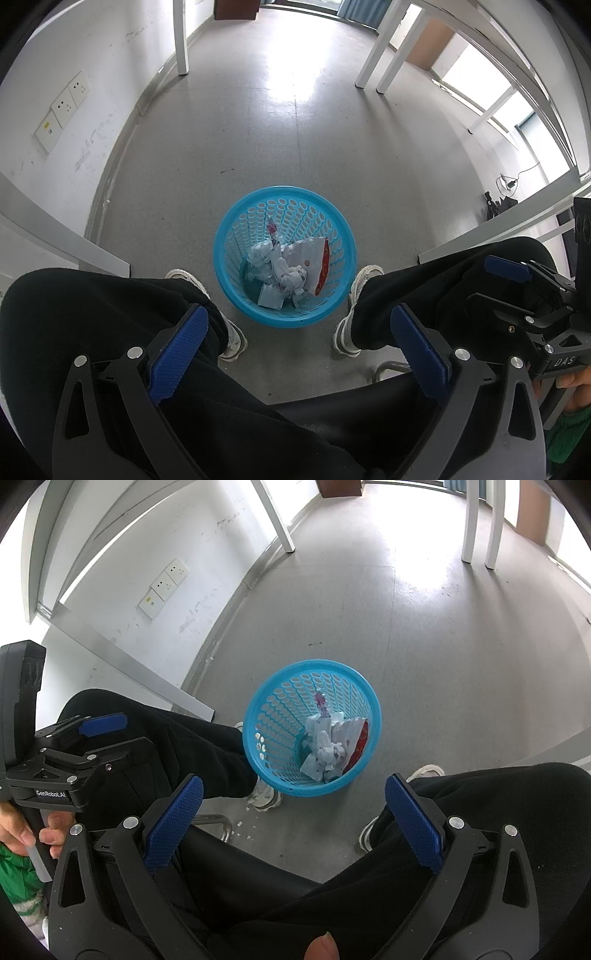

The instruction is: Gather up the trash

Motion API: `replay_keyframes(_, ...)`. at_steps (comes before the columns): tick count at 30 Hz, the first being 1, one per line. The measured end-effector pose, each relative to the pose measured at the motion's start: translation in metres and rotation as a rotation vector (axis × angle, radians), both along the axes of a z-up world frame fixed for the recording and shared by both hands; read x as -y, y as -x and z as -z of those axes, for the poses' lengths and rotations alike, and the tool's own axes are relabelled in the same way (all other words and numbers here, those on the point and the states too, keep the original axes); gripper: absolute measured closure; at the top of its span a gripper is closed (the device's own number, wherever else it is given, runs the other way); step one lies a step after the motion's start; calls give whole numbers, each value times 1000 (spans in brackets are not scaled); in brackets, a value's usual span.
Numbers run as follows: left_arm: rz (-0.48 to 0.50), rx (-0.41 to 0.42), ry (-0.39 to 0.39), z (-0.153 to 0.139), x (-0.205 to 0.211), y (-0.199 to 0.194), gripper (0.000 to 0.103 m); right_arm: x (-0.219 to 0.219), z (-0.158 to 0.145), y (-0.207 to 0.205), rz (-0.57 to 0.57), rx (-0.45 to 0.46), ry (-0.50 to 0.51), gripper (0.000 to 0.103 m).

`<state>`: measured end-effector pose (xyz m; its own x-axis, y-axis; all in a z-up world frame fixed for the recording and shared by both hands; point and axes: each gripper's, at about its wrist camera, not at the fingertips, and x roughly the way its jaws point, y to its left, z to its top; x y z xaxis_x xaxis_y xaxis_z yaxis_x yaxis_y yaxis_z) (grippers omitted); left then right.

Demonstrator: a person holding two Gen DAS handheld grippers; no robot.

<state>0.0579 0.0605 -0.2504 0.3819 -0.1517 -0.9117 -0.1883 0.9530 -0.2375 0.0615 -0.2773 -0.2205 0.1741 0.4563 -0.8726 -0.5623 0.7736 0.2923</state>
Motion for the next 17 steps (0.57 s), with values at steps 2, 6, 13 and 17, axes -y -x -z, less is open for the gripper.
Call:
replay_keyframes(2,2,1,-1,-1,0,-1,6,0,0,0,0,0,0,9)
replay_keyframes(6,1,0,-1,0,0,0,6,0,0,2,0,-2,0,9)
replay_keyframes(13,3,-4,12,1,1,0,6,1,0,0,0,-2,0,9)
replay_keyframes(17,11,-4,4,3,3,2,6,1,-1,1,-1,-2,1,9)
